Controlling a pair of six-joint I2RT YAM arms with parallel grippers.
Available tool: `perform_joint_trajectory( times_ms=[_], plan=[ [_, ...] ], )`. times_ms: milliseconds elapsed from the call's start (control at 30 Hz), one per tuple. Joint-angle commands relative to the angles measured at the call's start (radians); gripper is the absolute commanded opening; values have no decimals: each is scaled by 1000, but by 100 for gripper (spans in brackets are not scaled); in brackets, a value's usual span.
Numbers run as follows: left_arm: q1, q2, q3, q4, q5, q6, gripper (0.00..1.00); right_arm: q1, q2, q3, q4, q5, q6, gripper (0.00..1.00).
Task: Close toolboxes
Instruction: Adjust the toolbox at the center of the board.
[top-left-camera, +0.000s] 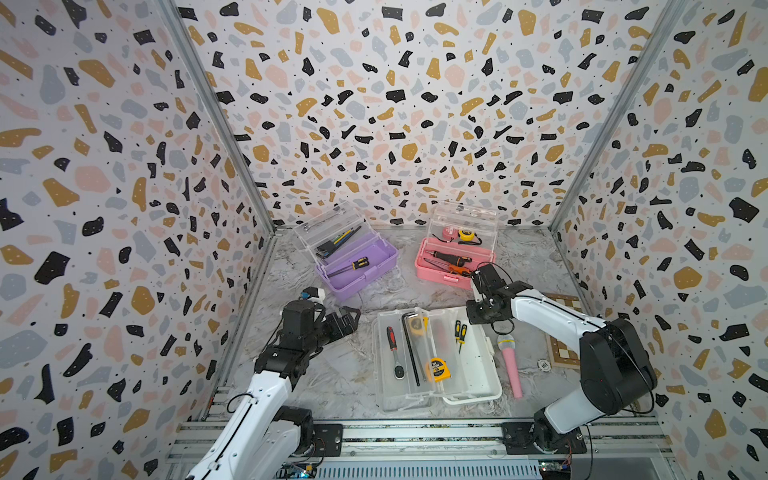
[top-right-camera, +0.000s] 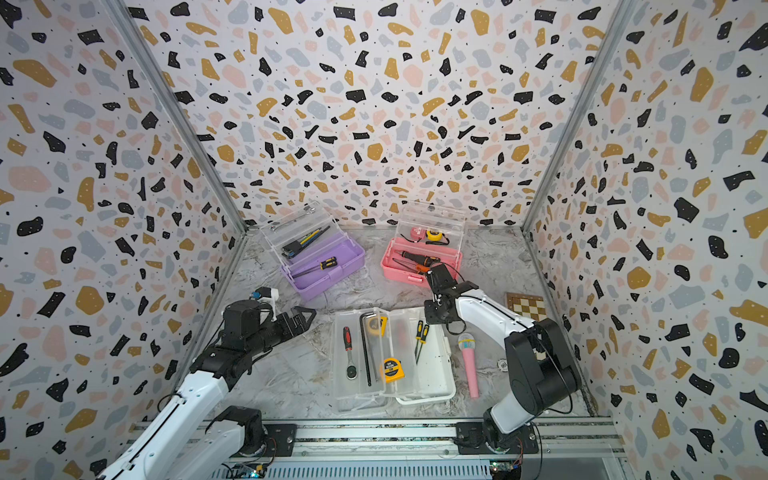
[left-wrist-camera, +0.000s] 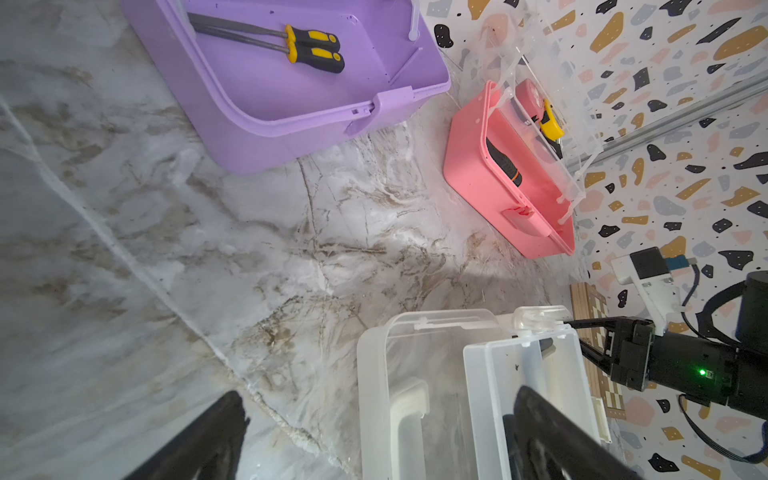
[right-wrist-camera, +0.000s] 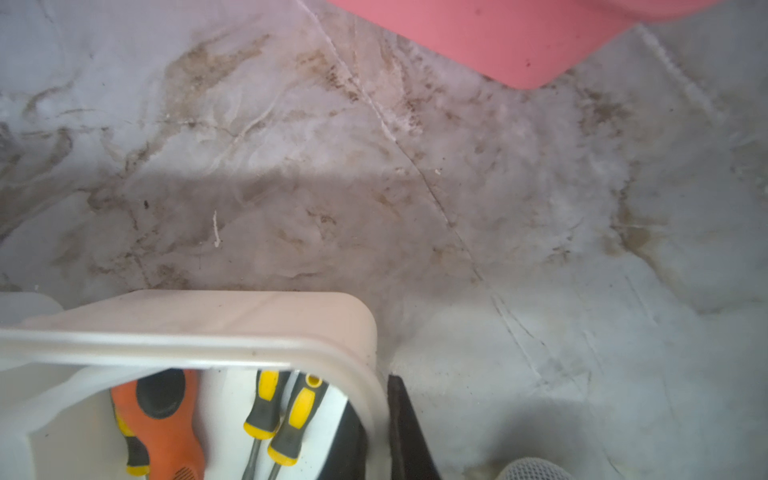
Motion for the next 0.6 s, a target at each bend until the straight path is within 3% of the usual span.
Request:
perform_joint_trajectory(
  times_ms=[0, 267, 467, 567],
  plan=[
    [-3, -18, 8, -27, -7, 20, 99, -16, -69, -12, 21, 66, 63, 0],
    [-3, -30, -6, -59, 31, 23, 99, -124, -118, -63, 50, -27, 185, 0],
    [-12, -42, -31, -92, 94, 14, 87, -135, -119, -86, 80, -66, 303, 0],
    [-32, -61, -63, -103, 109, -3, 76, -134, -116, -98, 113, -94, 370, 0]
  ],
)
